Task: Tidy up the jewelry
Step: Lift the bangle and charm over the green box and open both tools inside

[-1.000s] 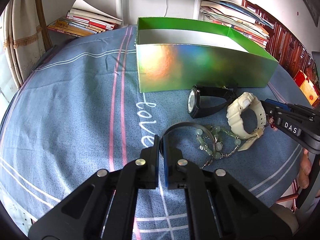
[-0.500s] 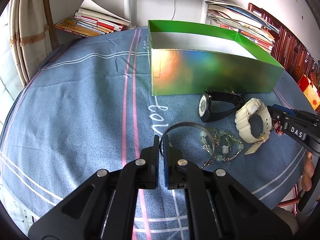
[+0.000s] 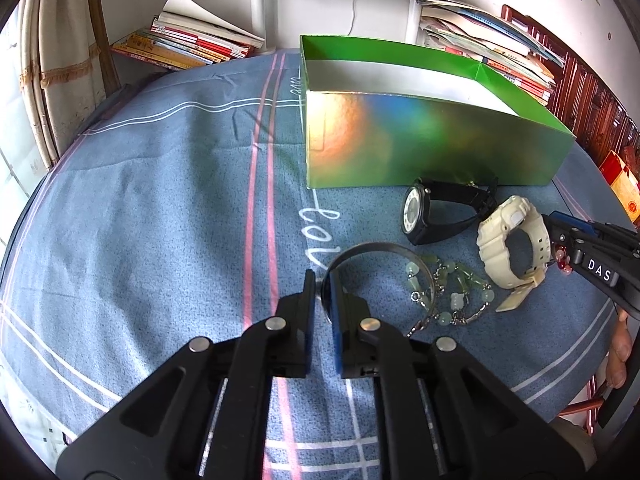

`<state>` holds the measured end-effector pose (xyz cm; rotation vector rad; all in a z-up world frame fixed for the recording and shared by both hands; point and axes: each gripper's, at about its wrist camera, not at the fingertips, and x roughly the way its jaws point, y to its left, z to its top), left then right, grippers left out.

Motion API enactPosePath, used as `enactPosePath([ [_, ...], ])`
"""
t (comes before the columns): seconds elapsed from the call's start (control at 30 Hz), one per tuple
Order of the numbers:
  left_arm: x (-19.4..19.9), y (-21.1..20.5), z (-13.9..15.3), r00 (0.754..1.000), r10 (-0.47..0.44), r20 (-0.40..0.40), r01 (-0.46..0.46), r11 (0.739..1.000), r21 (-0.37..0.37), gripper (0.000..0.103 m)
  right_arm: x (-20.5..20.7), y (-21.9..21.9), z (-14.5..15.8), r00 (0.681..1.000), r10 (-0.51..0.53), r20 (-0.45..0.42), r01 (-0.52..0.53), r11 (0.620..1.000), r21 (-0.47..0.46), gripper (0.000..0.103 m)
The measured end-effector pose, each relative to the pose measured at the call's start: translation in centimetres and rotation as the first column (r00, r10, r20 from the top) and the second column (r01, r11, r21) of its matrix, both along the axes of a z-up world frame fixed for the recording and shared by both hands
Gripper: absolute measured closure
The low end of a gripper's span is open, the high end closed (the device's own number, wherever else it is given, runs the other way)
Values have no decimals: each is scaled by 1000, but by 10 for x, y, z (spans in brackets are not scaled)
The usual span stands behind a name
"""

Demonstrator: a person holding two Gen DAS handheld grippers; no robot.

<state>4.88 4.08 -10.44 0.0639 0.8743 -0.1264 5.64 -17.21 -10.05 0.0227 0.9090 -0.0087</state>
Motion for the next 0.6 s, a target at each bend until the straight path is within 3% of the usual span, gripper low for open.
enactPosePath([
  [0.6, -3, 2, 11, 1000, 6, 30, -6, 1000, -23, 99, -4, 1, 11, 999, 1, 36, -1, 1000, -6, 82],
])
